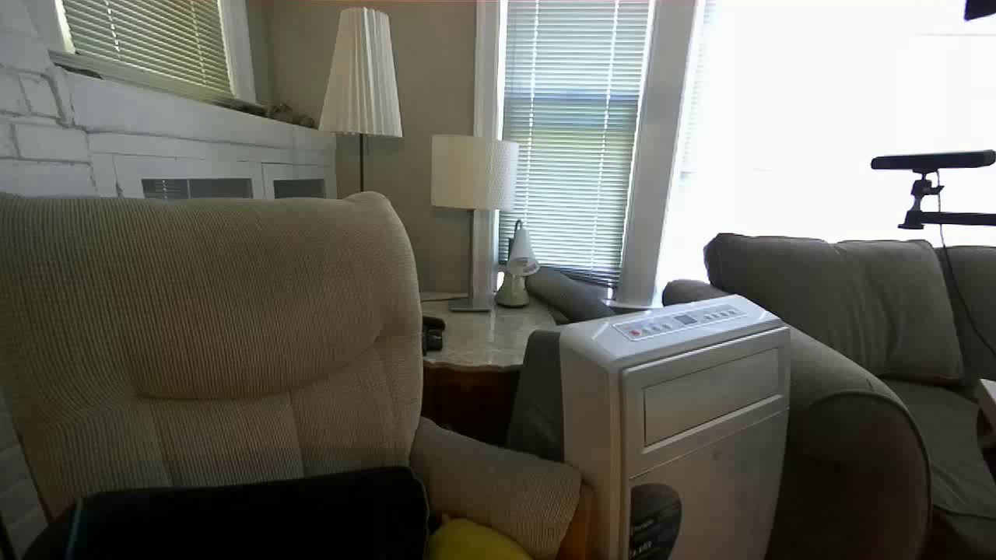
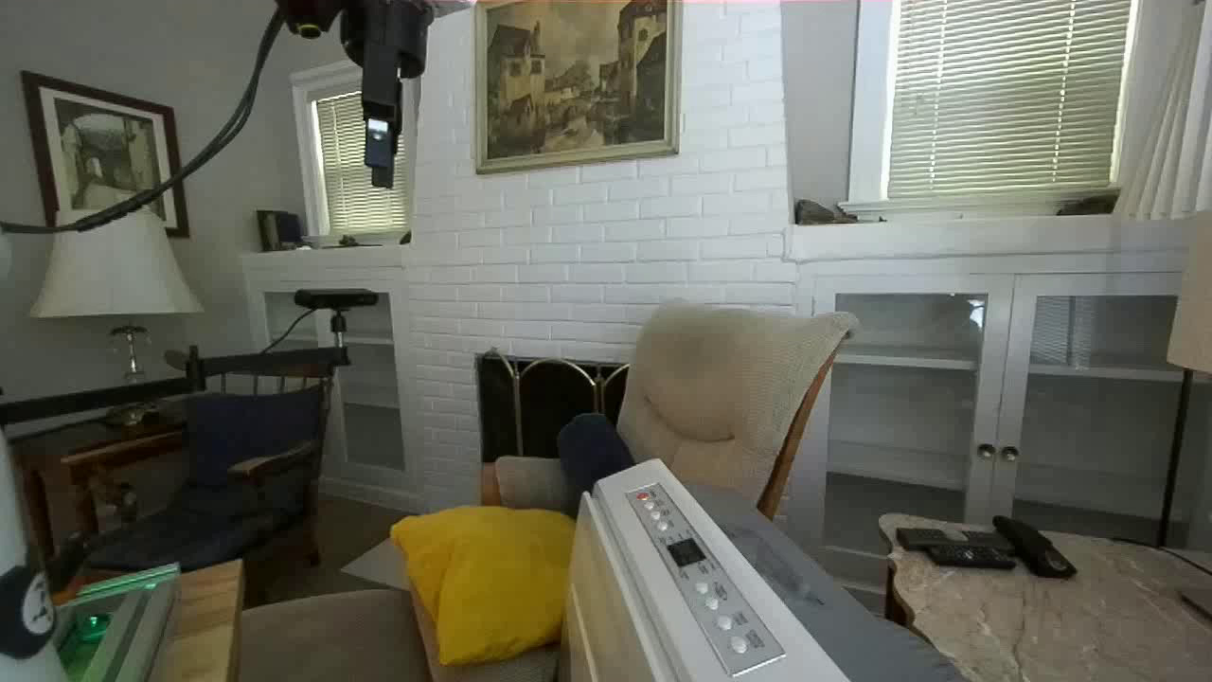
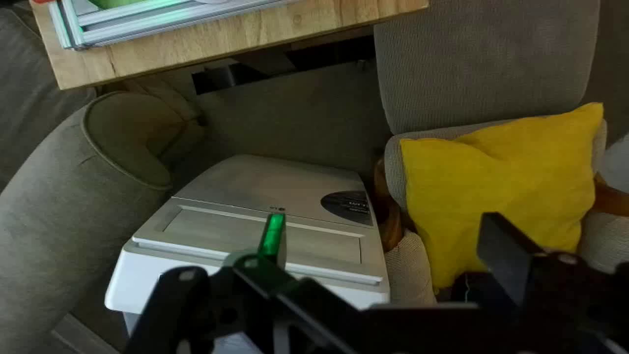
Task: Press the fourth button from the left on the heater
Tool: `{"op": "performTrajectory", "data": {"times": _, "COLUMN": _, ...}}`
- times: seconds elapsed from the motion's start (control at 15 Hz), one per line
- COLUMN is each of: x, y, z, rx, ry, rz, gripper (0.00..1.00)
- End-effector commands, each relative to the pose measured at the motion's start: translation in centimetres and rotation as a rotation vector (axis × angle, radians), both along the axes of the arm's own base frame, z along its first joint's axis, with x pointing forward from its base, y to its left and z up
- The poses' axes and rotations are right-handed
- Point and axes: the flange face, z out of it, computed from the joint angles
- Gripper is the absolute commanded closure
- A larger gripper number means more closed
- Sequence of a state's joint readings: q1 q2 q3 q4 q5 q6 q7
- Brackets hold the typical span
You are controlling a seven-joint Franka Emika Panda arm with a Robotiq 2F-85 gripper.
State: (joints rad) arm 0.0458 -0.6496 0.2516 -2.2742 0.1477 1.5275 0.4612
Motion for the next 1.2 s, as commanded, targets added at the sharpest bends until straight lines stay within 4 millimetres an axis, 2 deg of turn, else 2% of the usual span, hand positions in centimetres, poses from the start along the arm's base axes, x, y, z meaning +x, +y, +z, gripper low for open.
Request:
{"op": "performTrajectory", "data": {"times": 0.0, "x": 0.0, "y": 0.0, "z": 0.1, "rx": 0.0, "ry": 0.001, "rz": 0.0, "gripper": 0.0}}
{"op": "performTrajectory", "data": {"times": 0.53, "x": 0.0, "y": 0.0, "z": 0.1, "rx": 0.0, "ry": 0.001, "rz": 0.0, "gripper": 0.0}}
{"op": "performTrajectory", "data": {"times": 0.87, "x": 4.0, "y": -0.2, "z": -3.2, "rx": -0.002, "ry": -0.045, "rz": -0.188, "gripper": 0.0}}
{"op": "performTrajectory", "data": {"times": 1.13, "x": 8.0, "y": -1.8, "z": -7.9, "rx": -0.018, "ry": -0.067, "rz": -0.34, "gripper": 0.0}}
